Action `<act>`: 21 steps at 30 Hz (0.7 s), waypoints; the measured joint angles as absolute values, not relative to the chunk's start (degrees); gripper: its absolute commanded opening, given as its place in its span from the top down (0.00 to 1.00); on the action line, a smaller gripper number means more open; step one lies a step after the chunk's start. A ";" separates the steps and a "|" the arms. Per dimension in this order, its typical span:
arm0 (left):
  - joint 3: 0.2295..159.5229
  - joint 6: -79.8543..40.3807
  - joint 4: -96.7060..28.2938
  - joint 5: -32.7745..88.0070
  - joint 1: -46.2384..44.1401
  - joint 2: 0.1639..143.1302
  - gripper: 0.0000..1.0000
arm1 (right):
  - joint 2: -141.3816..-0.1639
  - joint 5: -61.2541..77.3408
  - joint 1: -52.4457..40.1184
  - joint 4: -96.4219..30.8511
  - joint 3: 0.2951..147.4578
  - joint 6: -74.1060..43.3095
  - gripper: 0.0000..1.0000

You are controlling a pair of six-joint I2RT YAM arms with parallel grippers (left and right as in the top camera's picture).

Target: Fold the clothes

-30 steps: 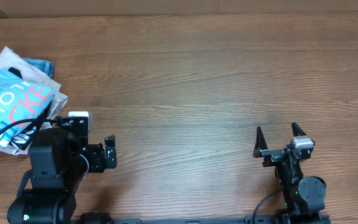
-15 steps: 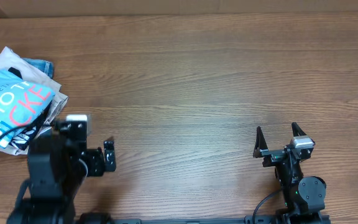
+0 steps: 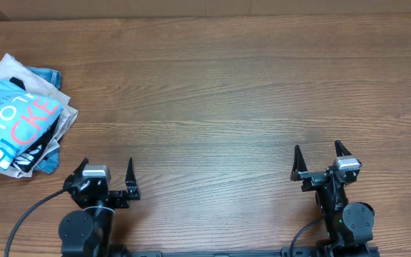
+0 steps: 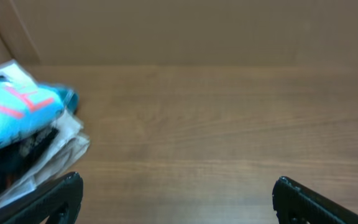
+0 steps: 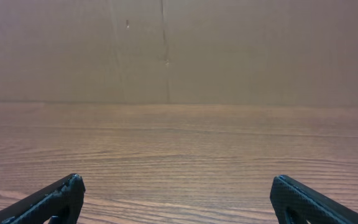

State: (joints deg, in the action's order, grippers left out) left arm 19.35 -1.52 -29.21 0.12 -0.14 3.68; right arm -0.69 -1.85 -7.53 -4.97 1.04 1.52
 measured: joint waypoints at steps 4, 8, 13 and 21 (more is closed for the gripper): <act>10.24 -1.52 -13.37 -0.56 -0.14 1.13 0.00 | -0.69 -1.85 -7.53 -5.02 1.04 1.52 0.00; 3.75 -1.54 1.30 -3.84 -0.14 0.89 0.00 | -0.64 -1.80 -7.53 -4.95 1.04 1.54 0.00; 0.67 -1.52 -2.70 -5.82 -0.14 0.86 0.00 | -0.64 -1.78 -7.53 -4.95 1.04 1.54 0.00; 0.47 -1.52 -3.86 -6.26 -0.14 0.86 0.00 | -0.64 -1.74 -7.53 -4.99 1.04 1.54 0.00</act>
State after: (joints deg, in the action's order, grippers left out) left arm 0.47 -1.52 -3.86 -6.26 -0.14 0.86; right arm -0.64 -1.74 -7.53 -4.99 1.04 1.54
